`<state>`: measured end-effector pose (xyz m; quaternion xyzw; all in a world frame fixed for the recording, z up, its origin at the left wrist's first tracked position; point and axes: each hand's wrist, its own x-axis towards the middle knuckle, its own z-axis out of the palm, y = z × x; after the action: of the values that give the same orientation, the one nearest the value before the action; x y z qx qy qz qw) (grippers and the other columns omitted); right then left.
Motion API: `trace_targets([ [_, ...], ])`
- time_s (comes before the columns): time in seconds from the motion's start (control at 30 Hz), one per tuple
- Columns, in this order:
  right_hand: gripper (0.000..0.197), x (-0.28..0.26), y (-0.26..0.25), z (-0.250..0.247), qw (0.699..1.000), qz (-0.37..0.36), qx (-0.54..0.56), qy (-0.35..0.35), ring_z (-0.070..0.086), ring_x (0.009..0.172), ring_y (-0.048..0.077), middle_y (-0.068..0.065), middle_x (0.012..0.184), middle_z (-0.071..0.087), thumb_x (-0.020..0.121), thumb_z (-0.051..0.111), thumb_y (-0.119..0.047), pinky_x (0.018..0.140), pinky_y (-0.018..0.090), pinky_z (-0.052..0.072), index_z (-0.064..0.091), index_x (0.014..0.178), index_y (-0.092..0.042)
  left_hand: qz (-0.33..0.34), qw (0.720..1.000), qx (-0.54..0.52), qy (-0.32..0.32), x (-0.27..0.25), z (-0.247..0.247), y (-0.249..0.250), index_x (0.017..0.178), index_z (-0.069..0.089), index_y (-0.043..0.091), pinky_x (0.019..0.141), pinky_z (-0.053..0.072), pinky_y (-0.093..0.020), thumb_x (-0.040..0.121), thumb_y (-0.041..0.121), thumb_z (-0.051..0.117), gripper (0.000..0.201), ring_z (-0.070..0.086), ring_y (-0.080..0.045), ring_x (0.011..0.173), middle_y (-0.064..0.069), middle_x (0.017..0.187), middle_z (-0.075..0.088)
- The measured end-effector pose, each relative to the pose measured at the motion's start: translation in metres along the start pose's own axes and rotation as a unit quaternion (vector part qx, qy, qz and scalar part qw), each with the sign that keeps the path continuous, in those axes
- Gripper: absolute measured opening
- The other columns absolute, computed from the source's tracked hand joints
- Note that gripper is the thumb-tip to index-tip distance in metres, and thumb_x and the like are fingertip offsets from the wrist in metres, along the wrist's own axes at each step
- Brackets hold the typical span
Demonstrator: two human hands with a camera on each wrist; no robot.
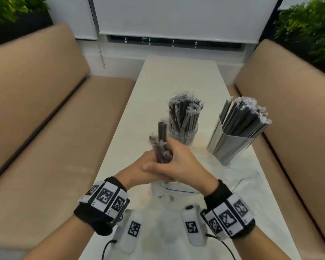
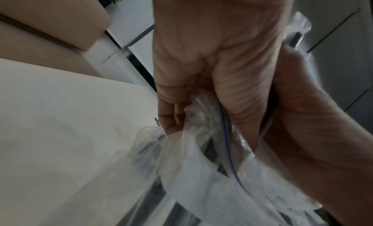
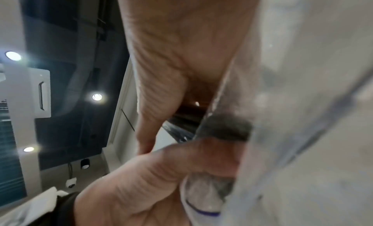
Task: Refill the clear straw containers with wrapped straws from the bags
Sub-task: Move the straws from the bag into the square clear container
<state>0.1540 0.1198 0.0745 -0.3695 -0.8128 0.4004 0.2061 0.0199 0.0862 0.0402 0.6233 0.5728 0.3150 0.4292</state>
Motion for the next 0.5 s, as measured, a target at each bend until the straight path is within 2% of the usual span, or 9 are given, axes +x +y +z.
trace_targets([
  [0.07, 0.032, 0.002, 0.005, 0.001, 0.995, 0.002, 0.081, 0.055, 0.07, 0.089, 0.027, 0.013, 0.095, 0.074, 0.079, 0.078, -0.028, 0.084, 0.045, 0.055, 0.067, 0.098, -0.005, -0.005, 1.0, -0.03, 0.004, -0.001, 0.004, 0.006, 0.102, 0.065, 0.024, 0.077, 0.06, -0.03, 0.07, 0.003, 0.081, 0.042, 0.07, -0.01, 0.09, 0.005, 0.095, 0.072],
  [0.1, 0.027, 0.001, 0.006, -0.003, 0.988, 0.0, 0.132, 0.077, 0.071, 0.085, 0.03, 0.017, 0.091, 0.074, 0.082, 0.074, -0.023, 0.082, 0.048, 0.057, 0.068, 0.094, -0.001, -0.018, 0.999, -0.038, 0.004, -0.002, 0.005, 0.008, 0.107, 0.064, 0.027, 0.074, 0.058, -0.025, 0.069, 0.007, 0.084, 0.047, 0.069, -0.007, 0.088, 0.008, 0.095, 0.072],
  [0.17, 0.017, -0.003, 0.002, -0.018, 0.967, -0.008, 0.231, 0.111, 0.071, 0.075, 0.028, 0.02, 0.081, 0.073, 0.09, 0.066, -0.009, 0.077, 0.039, 0.06, 0.064, 0.088, 0.008, -0.051, 0.998, -0.022, -0.008, -0.003, 0.005, 0.009, 0.101, 0.066, 0.035, 0.077, 0.052, -0.02, 0.067, 0.021, 0.086, 0.042, 0.067, -0.004, 0.091, 0.013, 0.095, 0.071],
  [0.2, 0.013, -0.005, -0.002, -0.029, 0.952, -0.013, 0.274, 0.133, 0.07, 0.071, 0.026, 0.018, 0.076, 0.07, 0.093, 0.061, -0.005, 0.074, 0.036, 0.06, 0.063, 0.086, 0.007, -0.064, 0.998, -0.016, -0.018, -0.004, 0.003, 0.008, 0.1, 0.069, 0.036, 0.084, 0.051, -0.023, 0.066, 0.028, 0.087, 0.039, 0.065, -0.004, 0.097, 0.013, 0.098, 0.072],
  [0.27, 0.014, -0.01, -0.013, -0.057, 0.92, -0.031, 0.338, 0.197, 0.067, 0.067, 0.025, 0.011, 0.072, 0.066, 0.096, 0.057, -0.005, 0.072, 0.038, 0.059, 0.062, 0.083, -0.006, -0.088, 0.995, -0.023, -0.033, -0.007, -0.002, 0.004, 0.103, 0.07, 0.035, 0.094, 0.048, -0.027, 0.066, 0.037, 0.087, 0.041, 0.063, -0.007, 0.106, 0.011, 0.107, 0.071],
  [0.3, 0.013, -0.011, -0.016, -0.075, 0.9, -0.045, 0.368, 0.23, 0.066, 0.066, 0.024, 0.008, 0.071, 0.065, 0.097, 0.056, -0.006, 0.072, 0.038, 0.059, 0.06, 0.085, -0.009, -0.103, 0.994, -0.031, -0.036, -0.009, -0.004, 0.001, 0.104, 0.069, 0.033, 0.089, 0.048, -0.026, 0.068, 0.039, 0.086, 0.041, 0.063, -0.011, 0.104, 0.008, 0.11, 0.07],
  [0.33, 0.009, -0.012, -0.02, -0.095, 0.876, -0.059, 0.397, 0.265, 0.065, 0.065, 0.022, 0.006, 0.07, 0.064, 0.097, 0.056, -0.007, 0.073, 0.039, 0.058, 0.057, 0.088, -0.01, -0.122, 0.991, -0.032, -0.038, -0.01, -0.006, -0.002, 0.105, 0.068, 0.032, 0.079, 0.048, -0.022, 0.071, 0.039, 0.084, 0.039, 0.063, -0.014, 0.097, 0.003, 0.112, 0.067],
  [0.4, 0.008, -0.014, -0.027, -0.136, 0.823, -0.096, 0.438, 0.349, 0.064, 0.064, 0.021, 0.004, 0.068, 0.063, 0.096, 0.058, -0.007, 0.074, 0.042, 0.057, 0.051, 0.093, -0.009, -0.172, 0.984, -0.031, -0.043, -0.014, -0.008, -0.009, 0.109, 0.065, 0.033, 0.065, 0.046, -0.019, 0.076, 0.042, 0.079, 0.036, 0.059, -0.011, 0.085, 0.002, 0.113, 0.062],
  [0.5, 0.017, -0.014, -0.03, -0.187, 0.767, -0.156, 0.418, 0.461, 0.059, 0.061, 0.023, 0.006, 0.067, 0.058, 0.093, 0.058, -0.004, 0.068, 0.042, 0.055, 0.043, 0.092, -0.011, -0.253, 0.963, -0.081, -0.044, -0.02, -0.007, -0.022, 0.116, 0.059, 0.035, 0.071, 0.057, -0.027, 0.078, 0.057, 0.069, 0.046, 0.061, -0.014, 0.085, 0.002, 0.122, 0.06],
])
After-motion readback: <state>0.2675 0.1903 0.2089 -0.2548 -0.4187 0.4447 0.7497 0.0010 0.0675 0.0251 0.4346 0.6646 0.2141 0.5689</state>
